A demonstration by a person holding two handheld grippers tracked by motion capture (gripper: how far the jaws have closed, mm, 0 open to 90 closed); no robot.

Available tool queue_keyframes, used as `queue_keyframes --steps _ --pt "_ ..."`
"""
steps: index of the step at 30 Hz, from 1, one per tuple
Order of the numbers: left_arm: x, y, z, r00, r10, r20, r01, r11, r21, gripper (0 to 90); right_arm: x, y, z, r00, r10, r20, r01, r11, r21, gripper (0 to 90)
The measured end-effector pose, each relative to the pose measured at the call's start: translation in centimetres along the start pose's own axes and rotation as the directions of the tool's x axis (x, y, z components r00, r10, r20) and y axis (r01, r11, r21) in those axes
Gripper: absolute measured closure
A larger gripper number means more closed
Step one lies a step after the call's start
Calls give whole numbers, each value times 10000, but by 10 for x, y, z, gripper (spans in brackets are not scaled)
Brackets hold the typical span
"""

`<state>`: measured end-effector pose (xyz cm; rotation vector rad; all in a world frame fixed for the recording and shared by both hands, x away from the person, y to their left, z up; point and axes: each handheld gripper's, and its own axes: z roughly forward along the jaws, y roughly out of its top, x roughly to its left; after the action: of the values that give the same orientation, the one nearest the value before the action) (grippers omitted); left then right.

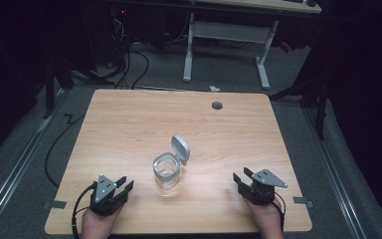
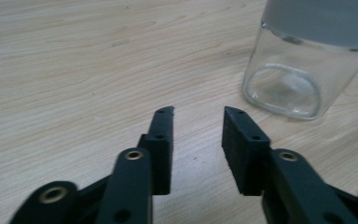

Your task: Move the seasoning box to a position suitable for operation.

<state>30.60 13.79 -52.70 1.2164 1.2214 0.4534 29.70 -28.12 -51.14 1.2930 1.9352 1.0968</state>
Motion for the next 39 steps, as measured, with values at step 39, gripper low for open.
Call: queue_keyframes --steps 39 --pt "-1 1 19 9999 -73 -145 76 9998 208 713 12 1 5 9984 -193 -538 190 9998 -60 574"
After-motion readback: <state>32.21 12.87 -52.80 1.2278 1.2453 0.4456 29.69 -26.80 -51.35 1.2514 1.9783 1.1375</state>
